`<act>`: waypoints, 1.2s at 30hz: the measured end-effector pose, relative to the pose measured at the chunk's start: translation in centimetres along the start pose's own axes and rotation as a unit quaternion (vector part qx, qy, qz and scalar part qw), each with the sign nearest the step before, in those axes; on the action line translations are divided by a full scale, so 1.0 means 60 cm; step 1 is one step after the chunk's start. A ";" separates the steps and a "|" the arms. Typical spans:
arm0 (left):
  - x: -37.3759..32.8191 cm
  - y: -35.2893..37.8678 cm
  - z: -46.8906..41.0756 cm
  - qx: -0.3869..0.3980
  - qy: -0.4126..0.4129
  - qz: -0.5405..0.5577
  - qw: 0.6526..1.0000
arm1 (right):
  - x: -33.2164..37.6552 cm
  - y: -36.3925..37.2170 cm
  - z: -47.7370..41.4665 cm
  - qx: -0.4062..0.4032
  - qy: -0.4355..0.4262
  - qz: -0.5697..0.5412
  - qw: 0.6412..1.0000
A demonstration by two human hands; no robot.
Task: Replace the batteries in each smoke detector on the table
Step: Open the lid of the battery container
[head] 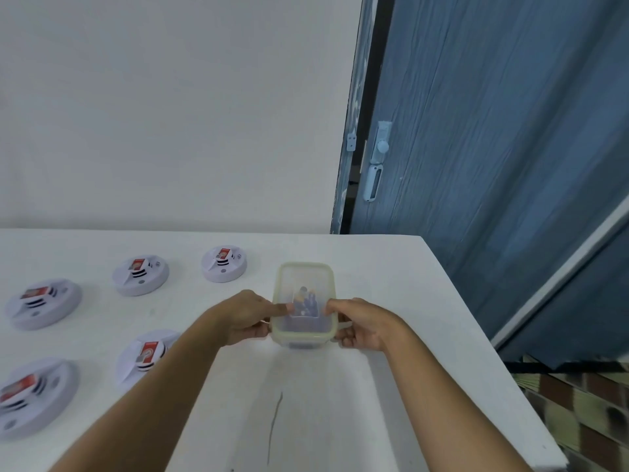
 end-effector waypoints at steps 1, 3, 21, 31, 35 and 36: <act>-0.002 0.002 0.007 0.006 -0.002 -0.011 1.000 | -0.005 0.001 0.003 0.001 0.001 0.005 1.000; -0.005 0.002 0.013 0.000 -0.007 -0.034 0.999 | -0.008 0.002 0.008 -0.006 -0.001 0.018 1.000; 0.020 0.012 -0.033 -0.114 0.005 0.047 0.992 | 0.005 0.006 -0.019 -0.110 -0.091 -0.080 0.987; -0.028 -0.018 -0.026 -0.210 0.085 -0.145 0.963 | 0.004 -0.002 -0.030 -0.107 -0.084 -0.079 0.988; -0.029 -0.021 -0.018 -0.216 0.089 -0.153 0.960 | -0.005 -0.001 -0.035 -0.080 -0.040 -0.116 0.989; -0.027 -0.022 -0.018 -0.217 0.087 -0.152 0.960 | -0.008 -0.001 -0.036 -0.070 -0.024 -0.126 0.989</act>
Point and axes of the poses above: each hand's wrist, its own z-axis away from the middle knuckle, its own y-axis out of the palm, x = y × z, the point moved 9 cm from there along -z, towards the middle knuckle, and after that the axes turned 13 degrees about y, right-handed, at the moved point
